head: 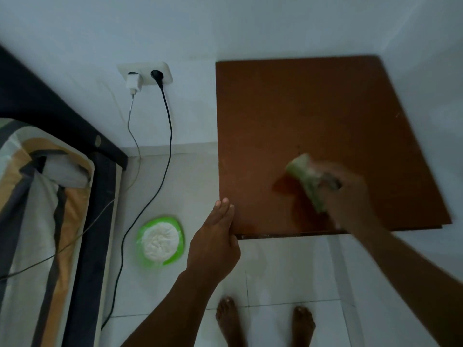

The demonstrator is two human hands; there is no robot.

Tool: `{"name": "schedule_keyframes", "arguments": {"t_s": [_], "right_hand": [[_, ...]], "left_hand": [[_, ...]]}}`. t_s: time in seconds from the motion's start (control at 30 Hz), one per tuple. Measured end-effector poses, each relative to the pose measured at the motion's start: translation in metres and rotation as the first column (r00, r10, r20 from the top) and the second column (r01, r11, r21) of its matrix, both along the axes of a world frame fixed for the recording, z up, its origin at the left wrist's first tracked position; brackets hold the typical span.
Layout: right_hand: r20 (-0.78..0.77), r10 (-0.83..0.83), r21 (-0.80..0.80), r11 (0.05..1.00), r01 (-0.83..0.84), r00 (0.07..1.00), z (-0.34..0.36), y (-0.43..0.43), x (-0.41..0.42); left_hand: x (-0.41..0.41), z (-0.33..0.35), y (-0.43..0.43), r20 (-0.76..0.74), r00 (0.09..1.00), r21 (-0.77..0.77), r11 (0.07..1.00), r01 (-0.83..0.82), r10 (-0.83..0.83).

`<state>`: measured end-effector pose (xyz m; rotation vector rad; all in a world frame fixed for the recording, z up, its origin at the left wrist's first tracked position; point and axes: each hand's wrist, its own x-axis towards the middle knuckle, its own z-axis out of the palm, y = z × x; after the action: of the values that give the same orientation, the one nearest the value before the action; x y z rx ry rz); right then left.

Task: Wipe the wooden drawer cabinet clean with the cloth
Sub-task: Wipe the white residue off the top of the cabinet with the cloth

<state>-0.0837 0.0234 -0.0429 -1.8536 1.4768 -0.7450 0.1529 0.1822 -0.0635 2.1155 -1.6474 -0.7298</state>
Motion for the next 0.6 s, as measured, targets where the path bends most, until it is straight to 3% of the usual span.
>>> {"name": "schedule_keyframes", "arguments": {"t_s": [0.07, 0.13, 0.2, 0.27, 0.33, 0.5, 0.6], "right_hand": [[-0.069, -0.155, -0.005, 0.988, 0.155, 0.985, -0.007, -0.042, -0.019], [-0.249, -0.208, -0.034, 0.978, 0.206, 0.946, -0.018, -0.055, -0.030], [-0.369, -0.184, -0.109, 0.982, 0.155, 0.911, -0.026, -0.039, -0.024], [-0.389, -0.085, -0.168, 0.986, 0.020, 0.917, -0.034, -0.009, -0.009], [-0.341, 0.013, -0.182, 0.980, -0.080, 0.940, -0.037, 0.027, 0.013], [-0.077, 0.230, 0.023, 0.973, -0.229, 0.970, -0.025, 0.090, 0.061], [0.054, 0.216, 0.085, 0.972, -0.220, 0.975, -0.015, 0.093, 0.071]], "left_hand": [[-0.002, -0.001, 0.000, 0.003, 1.000, -0.001, 1.000, -0.008, 0.008], [-0.004, 0.000, 0.000, 0.002, 1.000, 0.007, 1.000, -0.023, 0.023], [-0.005, 0.001, -0.001, -0.010, 1.000, 0.015, 0.999, -0.030, 0.030], [-0.004, 0.000, 0.000, -0.014, 0.999, 0.021, 0.999, -0.035, 0.035], [-0.004, 0.000, 0.000, -0.018, 0.999, 0.021, 0.999, -0.040, 0.040], [0.001, 0.003, -0.002, -0.048, 0.998, 0.023, 0.999, -0.040, 0.041], [0.005, 0.008, -0.004, -0.060, 0.998, 0.028, 1.000, -0.010, 0.011]]}}
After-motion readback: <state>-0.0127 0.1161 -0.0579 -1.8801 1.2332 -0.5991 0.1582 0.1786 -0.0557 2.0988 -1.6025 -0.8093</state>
